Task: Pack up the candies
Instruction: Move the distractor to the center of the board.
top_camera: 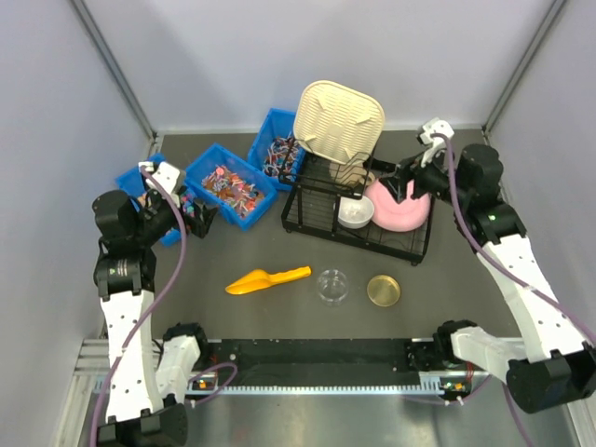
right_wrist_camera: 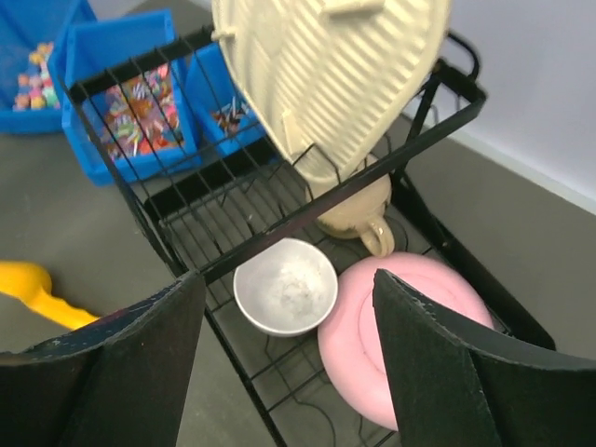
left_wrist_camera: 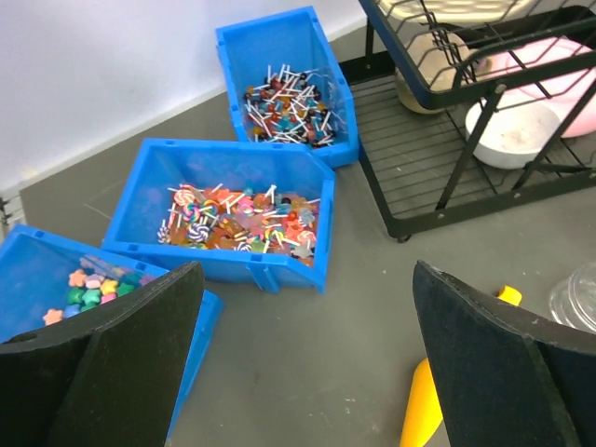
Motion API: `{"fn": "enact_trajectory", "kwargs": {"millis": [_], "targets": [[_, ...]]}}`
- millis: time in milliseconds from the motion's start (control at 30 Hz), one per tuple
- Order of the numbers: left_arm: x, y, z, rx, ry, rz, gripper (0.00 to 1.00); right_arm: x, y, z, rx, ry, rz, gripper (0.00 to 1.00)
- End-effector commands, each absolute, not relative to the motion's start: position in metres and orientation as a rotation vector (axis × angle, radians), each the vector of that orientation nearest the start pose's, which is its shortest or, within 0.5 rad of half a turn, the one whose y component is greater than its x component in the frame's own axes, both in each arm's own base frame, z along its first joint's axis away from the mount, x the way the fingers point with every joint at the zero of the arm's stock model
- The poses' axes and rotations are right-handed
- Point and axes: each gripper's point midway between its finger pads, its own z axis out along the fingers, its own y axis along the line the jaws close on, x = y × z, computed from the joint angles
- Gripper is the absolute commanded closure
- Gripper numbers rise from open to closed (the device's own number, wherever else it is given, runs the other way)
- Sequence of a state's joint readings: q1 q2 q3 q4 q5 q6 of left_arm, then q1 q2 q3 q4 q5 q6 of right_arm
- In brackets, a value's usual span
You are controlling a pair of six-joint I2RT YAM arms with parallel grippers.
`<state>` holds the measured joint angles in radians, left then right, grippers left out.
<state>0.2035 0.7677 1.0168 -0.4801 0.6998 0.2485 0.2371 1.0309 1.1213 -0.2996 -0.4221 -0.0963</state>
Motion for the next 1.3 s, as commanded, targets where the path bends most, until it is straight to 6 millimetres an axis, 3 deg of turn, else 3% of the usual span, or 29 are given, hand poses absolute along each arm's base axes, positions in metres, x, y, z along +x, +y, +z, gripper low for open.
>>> {"fn": "enact_trajectory", "kwargs": {"millis": [0,233,333,500,600,633,700,733,967,1167,1267], "targets": [[0.262,-0.059,0.325,0.586,1.649,-0.324,0.01,0.299,0.181,0.335,-0.799,1.602,0.536,0.28],[0.261,-0.063,0.315,0.602,1.656,-0.357,0.01,0.216,0.224,0.312,-1.233,1.429,0.557,0.20],[0.261,-0.063,0.315,0.601,1.655,-0.359,0.01,0.191,0.243,0.298,-1.386,1.390,0.595,0.16],[0.262,-0.060,0.313,0.587,1.661,-0.349,0.01,0.187,0.285,0.273,-1.547,1.410,0.661,0.15],[0.265,-0.055,0.311,0.554,1.676,-0.329,0.01,0.184,0.309,0.279,-1.588,1.369,0.763,0.14],[0.266,-0.052,0.311,0.540,1.677,-0.318,0.01,0.184,0.320,0.269,-1.614,1.384,0.824,0.13],[0.269,-0.047,0.311,0.504,1.689,-0.301,0.01,0.189,0.336,0.275,-1.618,1.351,0.871,0.12],[0.270,-0.046,0.311,0.499,1.686,-0.292,0.01,0.196,0.344,0.265,-1.623,1.380,0.886,0.12],[0.275,-0.039,0.308,0.460,1.696,-0.273,0.01,0.243,0.385,0.259,-1.532,1.394,0.855,0.10],[0.276,-0.037,0.304,0.456,1.701,-0.273,0.01,0.274,0.395,0.244,-1.496,1.463,0.787,0.09],[0.276,-0.036,0.303,0.452,1.702,-0.272,0.01,0.299,0.388,0.243,-1.422,1.524,0.798,0.09]]}}
